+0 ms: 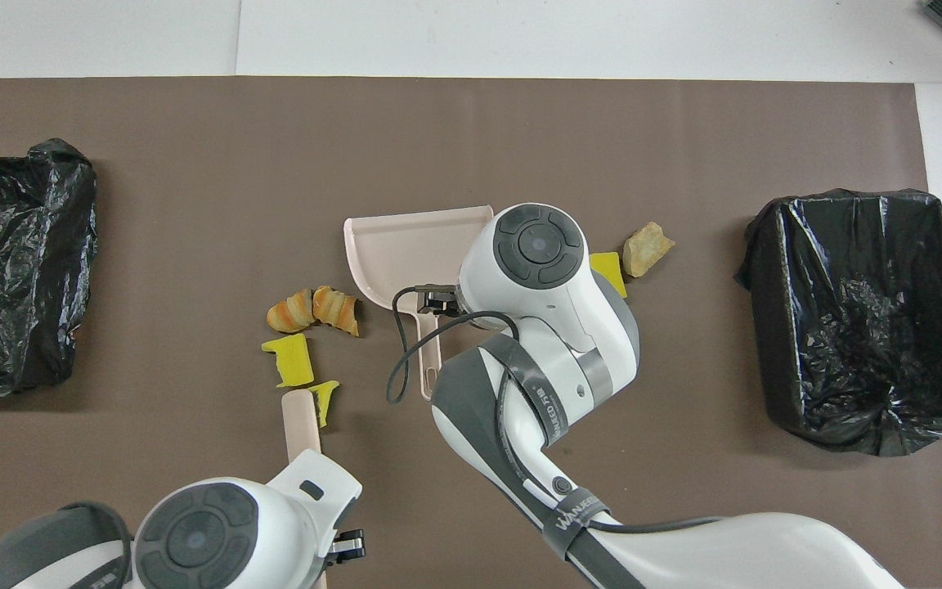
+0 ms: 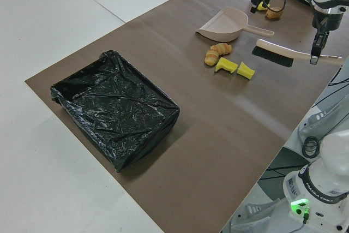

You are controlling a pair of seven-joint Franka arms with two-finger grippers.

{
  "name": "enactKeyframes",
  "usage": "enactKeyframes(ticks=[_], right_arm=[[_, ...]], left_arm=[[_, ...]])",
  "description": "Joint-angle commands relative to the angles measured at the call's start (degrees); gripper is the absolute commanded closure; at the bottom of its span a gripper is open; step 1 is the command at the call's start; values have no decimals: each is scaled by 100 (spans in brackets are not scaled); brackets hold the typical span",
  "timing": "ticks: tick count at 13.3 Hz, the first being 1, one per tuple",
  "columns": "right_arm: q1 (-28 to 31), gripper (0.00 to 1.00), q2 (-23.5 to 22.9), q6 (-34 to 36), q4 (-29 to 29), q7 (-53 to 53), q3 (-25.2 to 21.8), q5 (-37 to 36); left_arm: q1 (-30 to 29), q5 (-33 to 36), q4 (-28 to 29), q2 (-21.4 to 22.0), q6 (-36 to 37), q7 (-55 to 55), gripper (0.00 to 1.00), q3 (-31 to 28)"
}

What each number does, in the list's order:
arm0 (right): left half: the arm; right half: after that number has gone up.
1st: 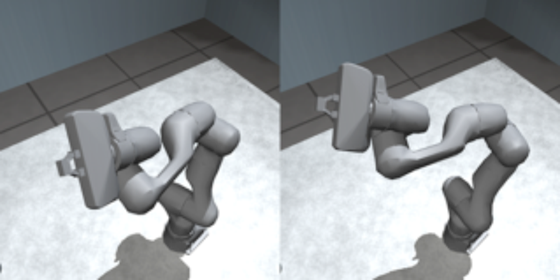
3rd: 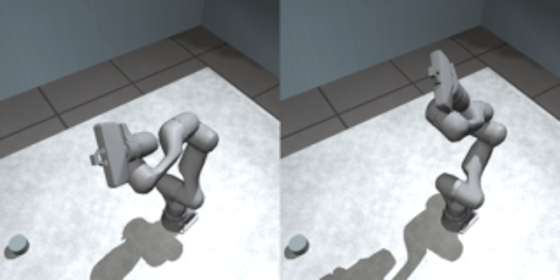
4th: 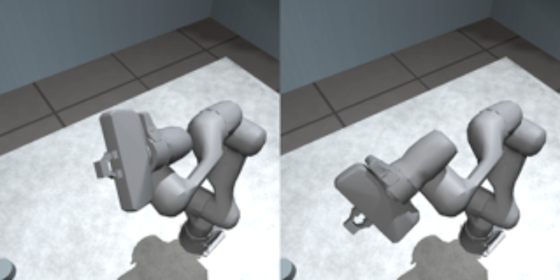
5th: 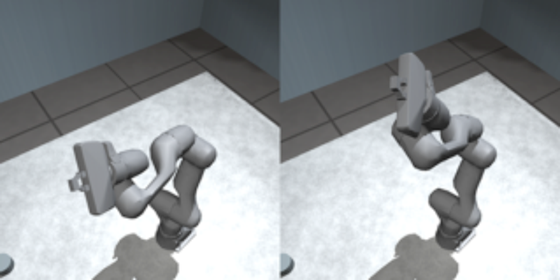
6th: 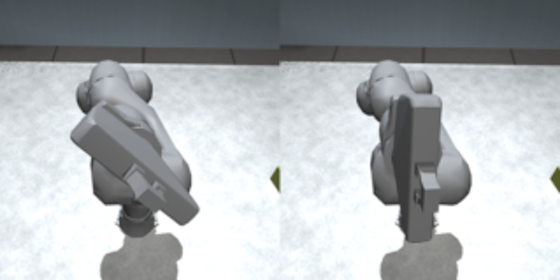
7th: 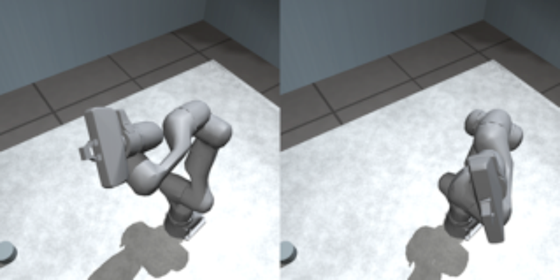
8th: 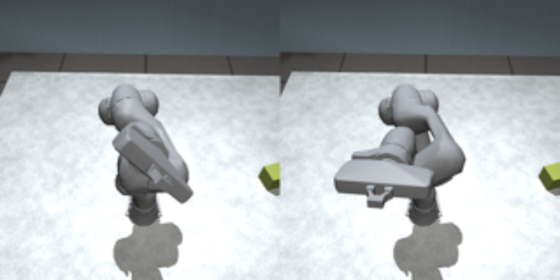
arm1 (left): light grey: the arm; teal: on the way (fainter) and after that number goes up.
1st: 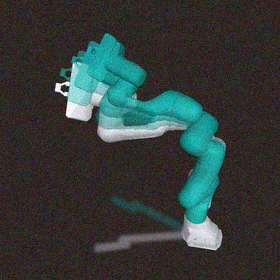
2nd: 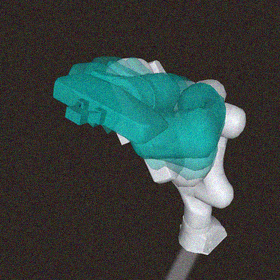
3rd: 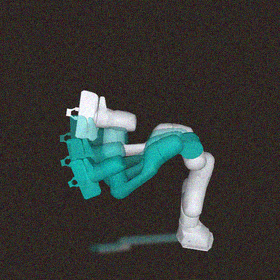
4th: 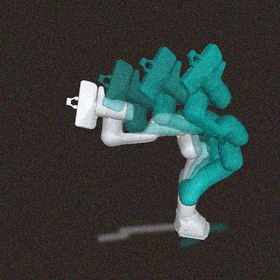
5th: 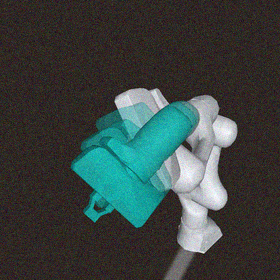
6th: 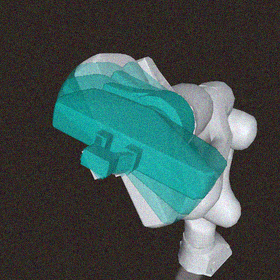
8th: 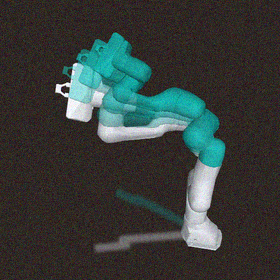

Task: Sweep and dump trash in bin
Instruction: 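Grasp the pink brush handle with the left gripper, then lift the brush with the left gripper while the right gripper positions the dustpan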

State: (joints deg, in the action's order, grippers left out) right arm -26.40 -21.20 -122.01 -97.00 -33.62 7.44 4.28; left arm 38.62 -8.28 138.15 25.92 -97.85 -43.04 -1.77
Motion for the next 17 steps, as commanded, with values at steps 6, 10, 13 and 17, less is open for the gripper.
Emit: enactKeyframes(ticks=[6,10,13,17], right_arm=[[-717,0,169,-692,-460,-284,-6,-470],[-832,9,177,-1026,-952,-373,-6,-788],[-841,35,204,-939,-996,-356,-6,-797],[-850,42,186,-737,-856,-347,-6,-824]], left_arm=[[-2586,125,-165,-560,-1103,2044,100,36],[-3194,81,-482,-1396,-1562,2870,100,36],[-3142,81,-482,-1388,-1570,2783,100,36],[-3115,89,-482,-1388,-1544,2775,100,45]])
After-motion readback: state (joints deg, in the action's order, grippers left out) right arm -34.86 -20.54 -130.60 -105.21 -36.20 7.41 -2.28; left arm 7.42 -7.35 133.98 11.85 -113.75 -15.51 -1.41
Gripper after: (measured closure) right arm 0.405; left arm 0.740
